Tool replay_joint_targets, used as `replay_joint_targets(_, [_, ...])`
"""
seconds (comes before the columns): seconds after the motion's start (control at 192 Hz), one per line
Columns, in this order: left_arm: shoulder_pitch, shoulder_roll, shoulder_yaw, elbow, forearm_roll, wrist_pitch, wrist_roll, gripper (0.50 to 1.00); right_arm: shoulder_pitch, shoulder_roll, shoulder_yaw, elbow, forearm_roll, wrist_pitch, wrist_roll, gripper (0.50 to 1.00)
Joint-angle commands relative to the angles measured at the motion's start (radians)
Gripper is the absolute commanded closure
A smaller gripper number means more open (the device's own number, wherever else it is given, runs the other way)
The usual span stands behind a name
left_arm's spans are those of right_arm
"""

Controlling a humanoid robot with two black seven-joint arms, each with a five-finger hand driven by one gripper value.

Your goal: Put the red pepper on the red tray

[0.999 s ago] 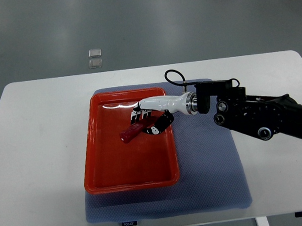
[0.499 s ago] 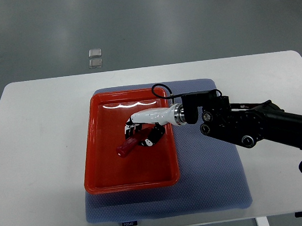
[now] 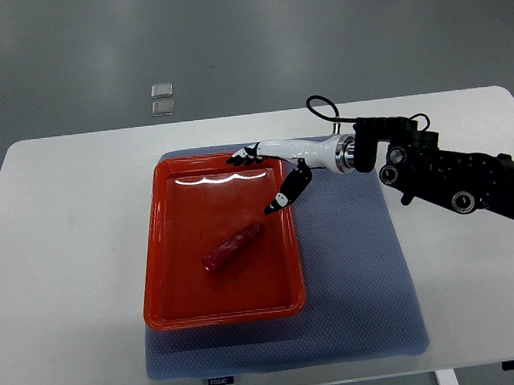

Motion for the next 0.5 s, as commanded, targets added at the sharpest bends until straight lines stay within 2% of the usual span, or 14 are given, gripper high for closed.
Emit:
replay_joint_targets(0.0, [0.001,0.0,0.0,0.001,0.0,0.0,0.0,0.5,0.0,-0.041,0.032,0.0,0.15,0.026,-0.023,0.597])
replay_joint_targets(0.182, [0.001,0.0,0.0,-0.001,-0.001,0.0,0.0,0.5,-0.023,-0.057,0.113,-0.034,0.484,0.042,-0.117,0.597])
replay_joint_targets(0.401, [0.001,0.0,0.0,0.001,-0.001,0.0,0.0,0.5,-0.044,-0.04,0.173,-0.238,0.928,0.036,-0.121,0.597])
replay_joint_targets(0.494, [0.001,0.0,0.0,-0.001,-0.001,0.0,0.0,0.5,-0.061,-0.031,0.173,-0.288,1.077,0.04,-0.123,0.595])
